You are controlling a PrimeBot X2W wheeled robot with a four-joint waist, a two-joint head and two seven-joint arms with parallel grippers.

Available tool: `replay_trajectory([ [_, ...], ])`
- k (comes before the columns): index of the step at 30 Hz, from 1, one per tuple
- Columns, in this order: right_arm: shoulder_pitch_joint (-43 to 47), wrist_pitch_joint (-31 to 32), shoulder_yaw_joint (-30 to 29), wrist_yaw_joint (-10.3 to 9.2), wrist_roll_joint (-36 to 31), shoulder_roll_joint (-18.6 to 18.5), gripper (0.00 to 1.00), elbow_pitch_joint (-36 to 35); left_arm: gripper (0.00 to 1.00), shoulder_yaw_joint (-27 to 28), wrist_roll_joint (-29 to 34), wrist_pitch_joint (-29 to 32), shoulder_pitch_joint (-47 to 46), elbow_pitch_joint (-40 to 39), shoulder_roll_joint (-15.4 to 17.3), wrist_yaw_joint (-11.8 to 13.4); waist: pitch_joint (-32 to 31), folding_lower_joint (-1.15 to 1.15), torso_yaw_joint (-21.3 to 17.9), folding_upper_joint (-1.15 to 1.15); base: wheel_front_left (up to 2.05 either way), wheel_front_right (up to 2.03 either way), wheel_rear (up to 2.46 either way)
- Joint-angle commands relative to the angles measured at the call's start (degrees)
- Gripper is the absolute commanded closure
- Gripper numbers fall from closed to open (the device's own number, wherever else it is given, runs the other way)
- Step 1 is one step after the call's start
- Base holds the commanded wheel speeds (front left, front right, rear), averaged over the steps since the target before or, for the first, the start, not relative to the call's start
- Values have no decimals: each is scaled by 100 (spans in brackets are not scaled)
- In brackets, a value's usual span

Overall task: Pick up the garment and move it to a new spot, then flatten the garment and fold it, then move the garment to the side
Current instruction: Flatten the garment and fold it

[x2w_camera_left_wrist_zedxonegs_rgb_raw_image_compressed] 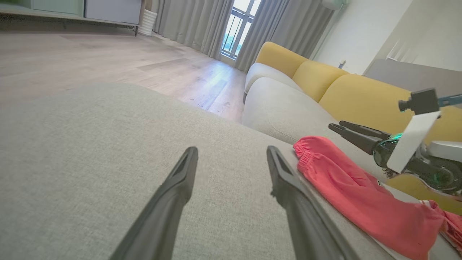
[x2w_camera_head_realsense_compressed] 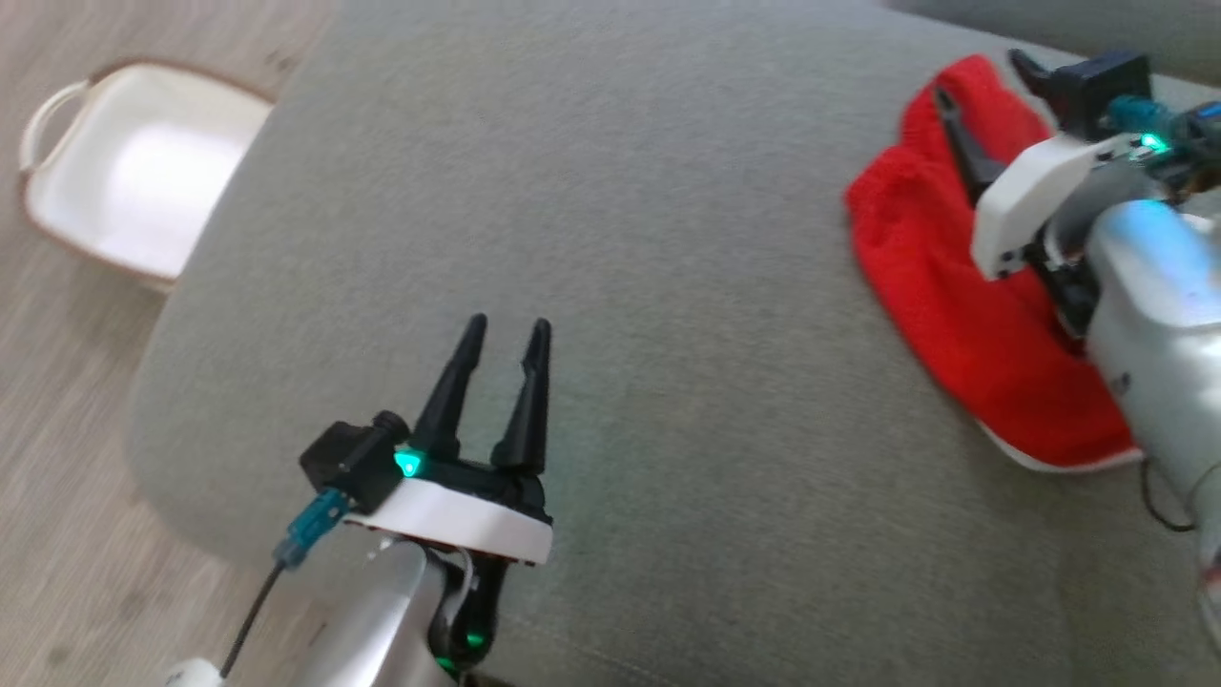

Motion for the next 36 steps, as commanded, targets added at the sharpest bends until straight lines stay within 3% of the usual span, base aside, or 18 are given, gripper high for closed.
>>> replay_trajectory([
  [1,104,-172,-61,-4,48,120,0,-267,0,296,105,-55,-155,-183,36,-28,-255,1,-362,0,0,0,0],
  [7,772,-266,-733,-4,-44,260,0,-1312,0,635,323,-55,-19,-260,36,-31,-608,1,-890,0,0,0,0],
  [14,2445,-268,-1773,-4,-967,488,0,-2712,0,964,486,-55,233,-316,36,-33,-897,1,-1339,0,0,0,0],
  [20,3548,-269,-2568,-4,-1596,951,0,-3358,0,1137,578,-55,466,-264,36,-33,-1032,1,-1540,0,0,0,0],
  [27,3975,-263,-2892,-4,-1994,1180,0,-3726,0,1148,569,-55,561,-296,36,-33,-1054,1,-1539,0,0,0,0],
  [36,3682,290,-2820,-4,-2186,1183,0,-3900,0,854,439,-55,438,-311,36,-34,-737,1,-1063,0,0,0,0],
])
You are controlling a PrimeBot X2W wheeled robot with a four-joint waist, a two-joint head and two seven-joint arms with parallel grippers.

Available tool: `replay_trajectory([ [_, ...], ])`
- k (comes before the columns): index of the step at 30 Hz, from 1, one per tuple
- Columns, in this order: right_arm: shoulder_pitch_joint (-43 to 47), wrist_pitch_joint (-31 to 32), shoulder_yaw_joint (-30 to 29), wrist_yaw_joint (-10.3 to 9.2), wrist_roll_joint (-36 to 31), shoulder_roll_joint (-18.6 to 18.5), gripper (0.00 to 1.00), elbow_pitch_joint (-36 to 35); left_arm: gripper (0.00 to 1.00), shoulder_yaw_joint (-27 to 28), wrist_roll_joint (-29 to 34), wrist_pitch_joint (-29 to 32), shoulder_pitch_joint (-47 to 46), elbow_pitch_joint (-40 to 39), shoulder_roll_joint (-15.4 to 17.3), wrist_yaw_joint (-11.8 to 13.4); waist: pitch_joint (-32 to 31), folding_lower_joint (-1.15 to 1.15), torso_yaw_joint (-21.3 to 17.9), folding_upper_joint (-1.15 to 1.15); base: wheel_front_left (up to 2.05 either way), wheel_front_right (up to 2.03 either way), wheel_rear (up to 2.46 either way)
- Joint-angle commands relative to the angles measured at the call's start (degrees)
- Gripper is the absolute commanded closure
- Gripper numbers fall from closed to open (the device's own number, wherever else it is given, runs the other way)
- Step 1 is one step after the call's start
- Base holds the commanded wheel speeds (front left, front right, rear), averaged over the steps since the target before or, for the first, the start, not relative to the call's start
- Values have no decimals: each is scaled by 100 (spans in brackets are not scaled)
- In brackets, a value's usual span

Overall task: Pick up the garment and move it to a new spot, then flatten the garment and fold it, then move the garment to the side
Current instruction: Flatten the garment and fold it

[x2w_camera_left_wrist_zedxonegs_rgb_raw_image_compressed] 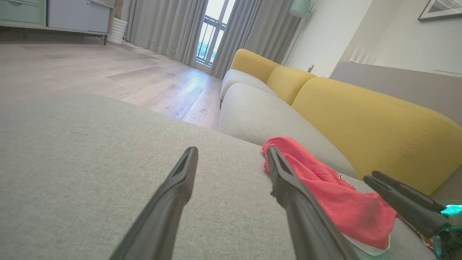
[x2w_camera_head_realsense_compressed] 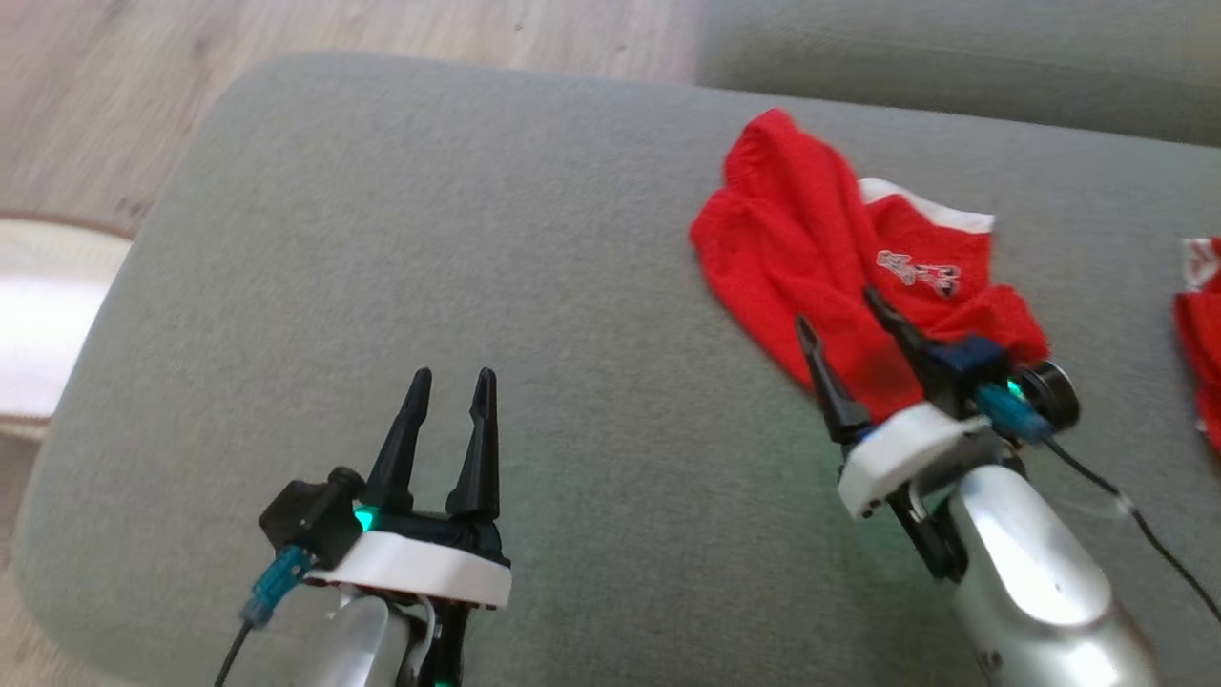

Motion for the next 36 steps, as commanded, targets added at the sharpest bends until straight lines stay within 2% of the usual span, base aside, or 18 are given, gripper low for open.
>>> replay_trajectory([
  [1,-325,92,197,-4,-8,33,0,-86,0,108,-66,-55,-250,-170,33,-33,155,0,182,0,0,0,0],
  [7,-910,347,671,-4,3,-161,0,683,0,-254,-243,-55,-428,-84,33,-33,435,0,683,0,0,0,0],
  [14,-1649,452,792,-4,-100,-421,0,1803,0,-472,-439,-55,-581,-40,33,-33,717,0,1133,0,0,0,0],
  [24,-2264,360,971,-4,-11,-326,0,2871,0,-515,-550,-55,-690,-29,33,-33,928,0,1316,0,0,0,0],
  [25,-2303,341,993,-4,9,-310,56,2944,0,-518,-558,-55,-696,-27,33,-33,931,0,1310,0,0,0,0],
  [26,-2338,314,1019,-4,29,-289,100,3011,0,-521,-565,-55,-702,-24,33,-33,929,0,1298,0,0,0,0],
  [32,-2410,43,1178,-4,299,-74,100,3166,0,-494,-539,-55,-704,16,33,-33,844,0,1170,0,0,0,0],
  [36,-2376,-207,1478,-4,748,166,100,2972,0,-439,-477,-55,-690,55,33,-33,712,0,1033,0,0,0,0],
])
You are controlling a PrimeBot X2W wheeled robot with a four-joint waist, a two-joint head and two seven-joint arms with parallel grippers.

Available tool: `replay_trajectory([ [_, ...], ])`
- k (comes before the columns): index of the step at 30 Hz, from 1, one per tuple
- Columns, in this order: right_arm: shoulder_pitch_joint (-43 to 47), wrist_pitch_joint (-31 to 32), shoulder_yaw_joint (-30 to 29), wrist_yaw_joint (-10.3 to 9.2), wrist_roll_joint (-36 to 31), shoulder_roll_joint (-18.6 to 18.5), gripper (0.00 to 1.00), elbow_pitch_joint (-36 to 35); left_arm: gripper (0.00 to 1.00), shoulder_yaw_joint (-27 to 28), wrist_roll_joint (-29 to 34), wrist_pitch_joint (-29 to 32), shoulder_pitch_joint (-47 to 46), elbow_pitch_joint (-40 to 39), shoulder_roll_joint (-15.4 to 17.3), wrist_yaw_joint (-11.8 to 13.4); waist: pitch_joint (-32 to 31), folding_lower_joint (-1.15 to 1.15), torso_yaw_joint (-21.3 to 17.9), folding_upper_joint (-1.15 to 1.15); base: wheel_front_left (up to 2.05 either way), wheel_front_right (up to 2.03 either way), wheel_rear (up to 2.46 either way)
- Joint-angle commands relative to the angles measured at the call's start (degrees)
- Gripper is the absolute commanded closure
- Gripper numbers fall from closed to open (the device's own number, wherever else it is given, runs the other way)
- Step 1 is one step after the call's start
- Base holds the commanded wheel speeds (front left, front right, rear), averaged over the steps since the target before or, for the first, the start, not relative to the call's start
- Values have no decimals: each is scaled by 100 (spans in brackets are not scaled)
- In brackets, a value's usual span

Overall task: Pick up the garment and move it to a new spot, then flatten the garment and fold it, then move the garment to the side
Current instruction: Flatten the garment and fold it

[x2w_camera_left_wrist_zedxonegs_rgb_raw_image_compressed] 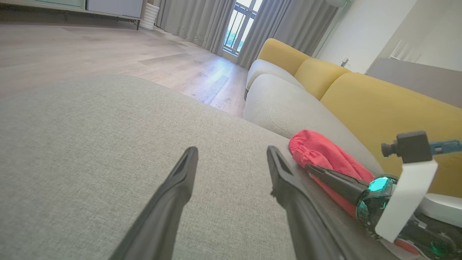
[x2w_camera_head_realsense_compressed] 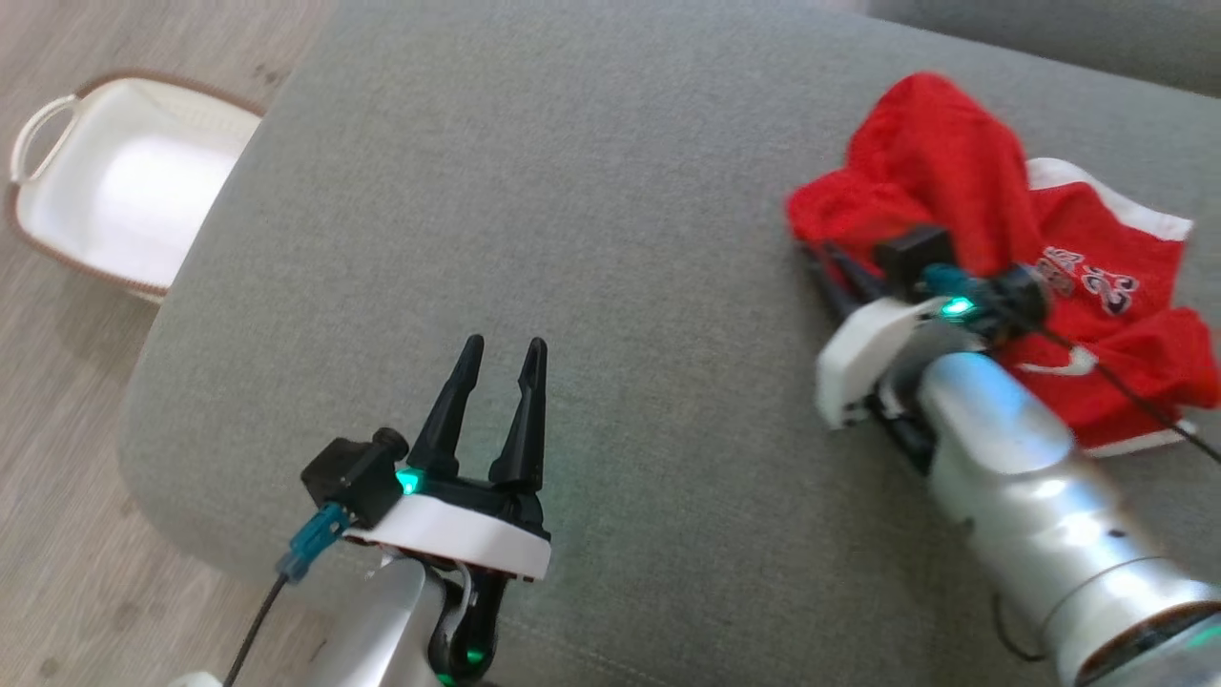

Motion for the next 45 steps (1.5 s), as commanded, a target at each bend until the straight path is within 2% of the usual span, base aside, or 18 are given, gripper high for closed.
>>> replay_trajectory([
  [1,-9,-121,222,-4,147,215,100,-276,0,219,68,-55,-151,-139,38,-33,-89,0,-86,0,0,0,0],
  [5,162,-190,903,-4,871,320,100,-893,0,248,148,-55,-122,-82,38,-33,-253,0,-197,0,0,0,0],
  [8,352,-6,1501,-4,1645,316,100,-1535,0,278,192,-55,-87,-60,38,-33,-363,0,-245,0,0,0,0],
  [11,500,369,2022,-4,2571,79,100,-2265,0,300,222,-55,-51,-63,38,-33,-404,0,-257,0,0,0,0],
  [15,523,790,2349,-4,3588,-444,100,-2889,0,288,237,-55,-22,-89,38,-33,-392,0,-227,0,0,0,0],
  [17,466,1024,2334,-4,4132,-705,100,-2895,0,271,240,-55,-11,-94,38,-33,-313,0,-199,0,0,0,0],
  [21,314,1325,2329,-4,4456,-862,100,-2498,0,214,220,-55,-50,-97,38,-33,-204,0,-140,0,0,0,0],
  [27,-29,1339,2701,-4,4111,-956,100,-1874,0,174,170,-55,-111,-116,38,-33,-79,0,-65,0,0,0,0],
  [28,-96,1276,2785,-4,3983,-958,80,-1777,0,174,165,-55,-117,-118,38,-33,-66,0,-63,0,0,0,0],
  [29,-158,1196,2872,-4,3842,-955,7,-1686,0,179,161,-55,-122,-118,38,-33,-56,0,-67,0,0,0,0],
  [30,-212,1114,2954,-4,3712,-937,0,-1601,0,190,161,-55,-124,-116,38,-33,-49,0,-80,0,0,0,0],
  [36,-493,497,3139,-4,3145,-727,0,-1161,0,329,216,-55,-141,-86,38,-33,-93,0,-344,0,0,0,0],
  [39,-534,285,3057,-4,3096,-653,0,-1069,0,428,273,-55,-162,-138,38,-33,-140,0,-479,0,0,0,0],
  [41,-543,17,2913,-4,3076,-597,0,-1016,0,600,348,-55,-153,-179,39,-33,-231,0,-717,0,0,0,0],
  [45,-501,-136,2746,-4,3104,-607,0,-1055,0,776,416,-55,-128,-207,81,-33,-335,0,-991,0,0,0,0],
])
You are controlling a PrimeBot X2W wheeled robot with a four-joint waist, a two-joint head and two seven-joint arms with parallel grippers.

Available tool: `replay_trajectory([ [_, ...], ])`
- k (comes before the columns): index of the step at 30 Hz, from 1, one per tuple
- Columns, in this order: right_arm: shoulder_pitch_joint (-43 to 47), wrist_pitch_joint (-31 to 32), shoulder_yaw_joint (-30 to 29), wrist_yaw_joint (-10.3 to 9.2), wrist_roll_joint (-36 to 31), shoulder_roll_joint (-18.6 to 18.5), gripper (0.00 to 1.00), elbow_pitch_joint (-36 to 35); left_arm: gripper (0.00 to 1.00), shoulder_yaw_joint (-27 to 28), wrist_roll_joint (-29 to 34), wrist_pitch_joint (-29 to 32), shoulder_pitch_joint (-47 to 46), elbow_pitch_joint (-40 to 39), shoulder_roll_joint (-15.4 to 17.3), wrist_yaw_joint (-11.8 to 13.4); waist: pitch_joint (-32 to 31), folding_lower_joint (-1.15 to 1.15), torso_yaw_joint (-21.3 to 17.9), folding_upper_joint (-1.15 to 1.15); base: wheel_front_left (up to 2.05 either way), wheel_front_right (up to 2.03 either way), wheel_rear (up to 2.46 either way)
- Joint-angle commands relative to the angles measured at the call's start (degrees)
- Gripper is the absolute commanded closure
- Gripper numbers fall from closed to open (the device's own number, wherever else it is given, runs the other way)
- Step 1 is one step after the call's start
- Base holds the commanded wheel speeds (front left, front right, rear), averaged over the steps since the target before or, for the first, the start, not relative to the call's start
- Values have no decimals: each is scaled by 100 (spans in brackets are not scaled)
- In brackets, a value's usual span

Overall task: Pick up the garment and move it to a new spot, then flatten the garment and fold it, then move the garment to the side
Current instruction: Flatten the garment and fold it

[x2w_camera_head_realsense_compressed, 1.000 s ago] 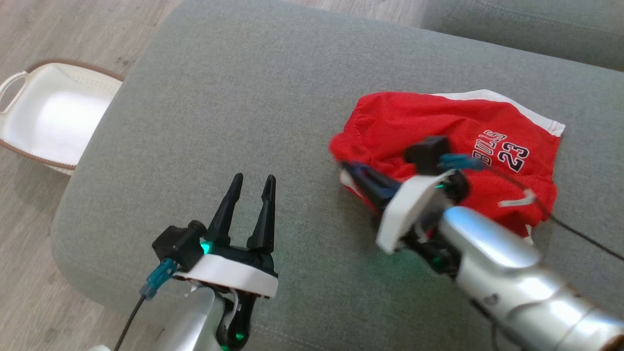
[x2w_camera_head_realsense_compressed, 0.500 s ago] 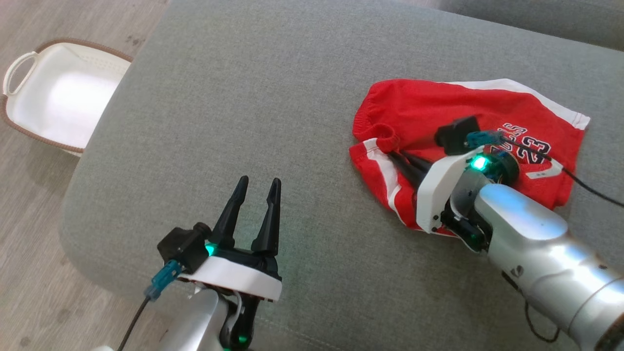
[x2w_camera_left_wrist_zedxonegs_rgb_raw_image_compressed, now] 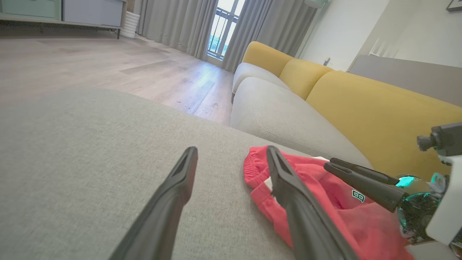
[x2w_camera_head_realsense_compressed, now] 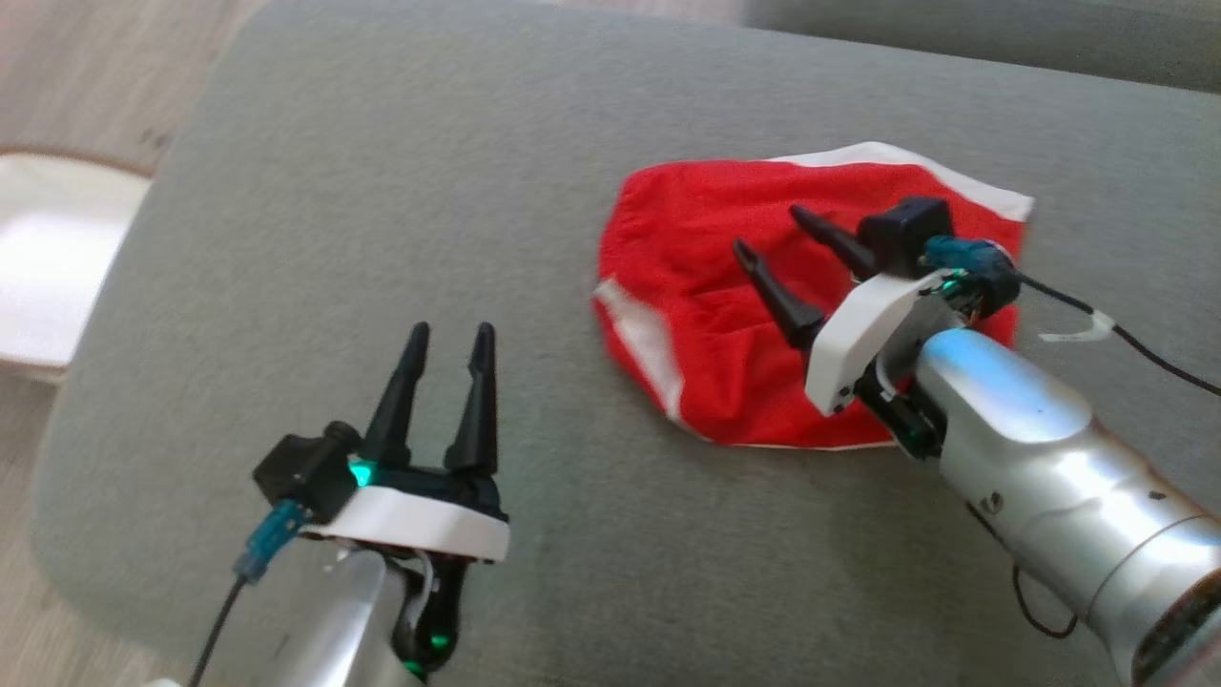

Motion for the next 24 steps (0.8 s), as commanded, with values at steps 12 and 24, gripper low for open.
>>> replay_trajectory([
  [12,1107,-395,-2388,-4,-857,-522,0,-1114,0,783,130,-55,1,-288,404,-33,-433,0,-1111,0,0,0,0],
  [24,3562,-378,-4805,-4,-2865,539,0,-2901,0,671,74,-55,72,-146,695,-33,-372,0,-1481,0,0,0,0],
])
